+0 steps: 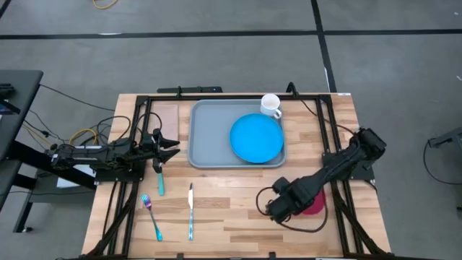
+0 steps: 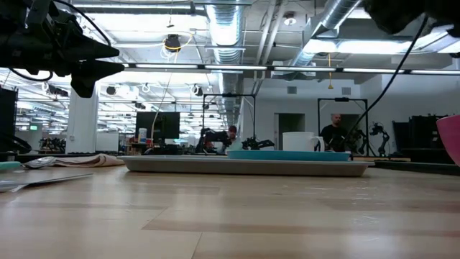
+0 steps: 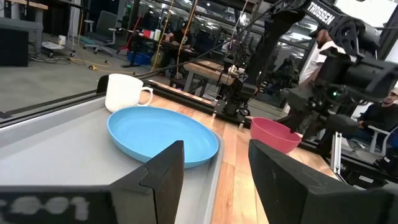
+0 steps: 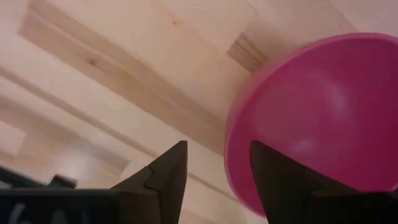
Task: Set up tray
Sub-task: Put the red bowl on top of the blue plate on the gray serving tray
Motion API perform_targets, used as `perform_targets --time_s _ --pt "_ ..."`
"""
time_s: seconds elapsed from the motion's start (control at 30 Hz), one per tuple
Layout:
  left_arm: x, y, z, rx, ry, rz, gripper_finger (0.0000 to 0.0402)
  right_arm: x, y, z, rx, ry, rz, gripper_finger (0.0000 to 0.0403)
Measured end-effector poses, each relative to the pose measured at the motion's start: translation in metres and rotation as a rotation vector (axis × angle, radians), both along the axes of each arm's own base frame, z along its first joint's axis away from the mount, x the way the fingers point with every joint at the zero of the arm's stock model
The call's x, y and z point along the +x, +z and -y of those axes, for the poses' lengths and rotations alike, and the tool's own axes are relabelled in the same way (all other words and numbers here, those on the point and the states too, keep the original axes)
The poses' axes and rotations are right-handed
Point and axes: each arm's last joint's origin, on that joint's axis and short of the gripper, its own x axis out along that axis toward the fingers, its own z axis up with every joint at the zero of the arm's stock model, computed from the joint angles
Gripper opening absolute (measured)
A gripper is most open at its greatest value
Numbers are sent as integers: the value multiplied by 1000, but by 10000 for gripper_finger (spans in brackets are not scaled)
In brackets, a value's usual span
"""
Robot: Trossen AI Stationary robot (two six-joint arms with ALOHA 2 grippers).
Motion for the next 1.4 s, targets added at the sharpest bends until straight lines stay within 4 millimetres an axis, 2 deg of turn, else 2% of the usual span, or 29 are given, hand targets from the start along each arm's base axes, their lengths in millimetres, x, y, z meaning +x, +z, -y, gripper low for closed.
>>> perform_targets --time_s 0.33,0.7,0.87,1.07,1.2,1.4 --pt "0 0 0 0 0 0 169 9 -27 -5 -31 28 -84 130" --pt "0 0 0 0 0 0 169 13 -30 2 -35 1 -110 10" --pt "0 0 0 0 0 0 169 18 -30 10 -34 -18 -110 12" --pt "0 0 0 0 0 0 169 18 -14 26 -38 -53 -78 5" --pt "0 0 0 0 0 0 169 13 7 42 -65 -117 -20 3" --pt "0 0 0 0 0 0 169 13 36 78 -99 -160 115 1"
